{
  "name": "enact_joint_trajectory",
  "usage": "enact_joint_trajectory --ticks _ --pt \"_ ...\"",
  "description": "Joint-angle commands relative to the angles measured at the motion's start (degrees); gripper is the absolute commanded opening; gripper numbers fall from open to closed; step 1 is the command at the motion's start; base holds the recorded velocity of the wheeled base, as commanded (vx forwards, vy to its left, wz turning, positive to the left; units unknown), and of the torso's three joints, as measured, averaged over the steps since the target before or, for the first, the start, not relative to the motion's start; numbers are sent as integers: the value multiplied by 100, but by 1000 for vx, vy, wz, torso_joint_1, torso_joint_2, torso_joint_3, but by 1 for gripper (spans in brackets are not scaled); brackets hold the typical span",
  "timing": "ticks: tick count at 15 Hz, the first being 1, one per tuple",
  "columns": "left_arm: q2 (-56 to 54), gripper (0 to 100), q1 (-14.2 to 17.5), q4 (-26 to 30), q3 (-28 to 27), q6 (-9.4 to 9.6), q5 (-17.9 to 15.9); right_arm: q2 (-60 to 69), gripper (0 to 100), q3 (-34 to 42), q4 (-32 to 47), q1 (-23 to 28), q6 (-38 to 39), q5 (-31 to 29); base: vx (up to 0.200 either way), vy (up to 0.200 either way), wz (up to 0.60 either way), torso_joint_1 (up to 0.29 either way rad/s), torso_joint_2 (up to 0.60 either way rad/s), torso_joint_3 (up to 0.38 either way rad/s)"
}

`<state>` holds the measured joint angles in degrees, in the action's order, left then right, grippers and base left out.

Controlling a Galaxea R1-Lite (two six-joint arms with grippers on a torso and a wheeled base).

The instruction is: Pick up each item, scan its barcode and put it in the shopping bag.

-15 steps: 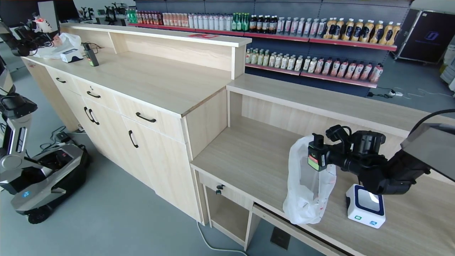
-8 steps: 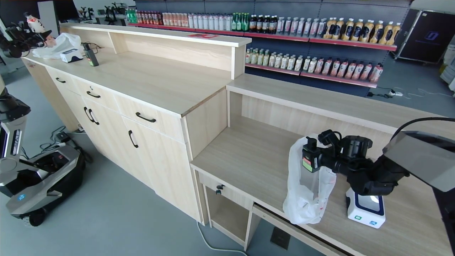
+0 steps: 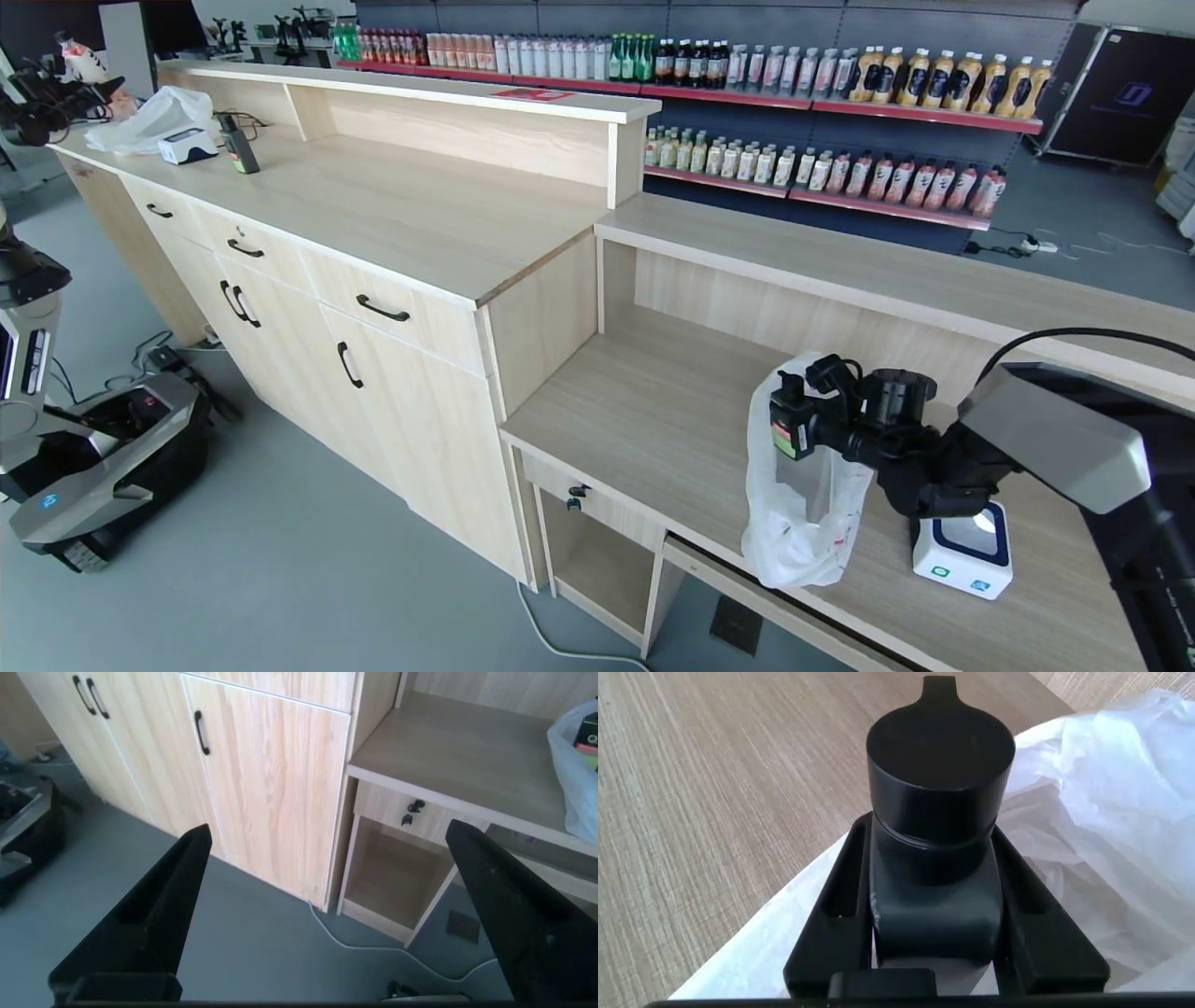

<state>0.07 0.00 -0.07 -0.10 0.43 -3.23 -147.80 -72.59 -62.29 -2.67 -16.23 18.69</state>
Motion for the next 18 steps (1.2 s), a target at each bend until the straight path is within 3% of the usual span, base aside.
enact_joint_trajectory --ticks 1,14,15,18 --pt "1 100 0 -1 1 1 -2 -118 0 61 -28 3 -3 -6 0 0 0 0 0 0" --pt "1 100 0 7 1 1 -2 -399 0 -18 -125 214 -276 -6 0 0 0 0 0 0" --pt "1 100 0 -1 1 1 -2 -399 100 -9 -125 214 -276 -6 0 0 0 0 0 0" --pt "1 100 0 -1 1 1 -2 -285 100 -9 -134 232 -250 21 0 0 0 0 0 0"
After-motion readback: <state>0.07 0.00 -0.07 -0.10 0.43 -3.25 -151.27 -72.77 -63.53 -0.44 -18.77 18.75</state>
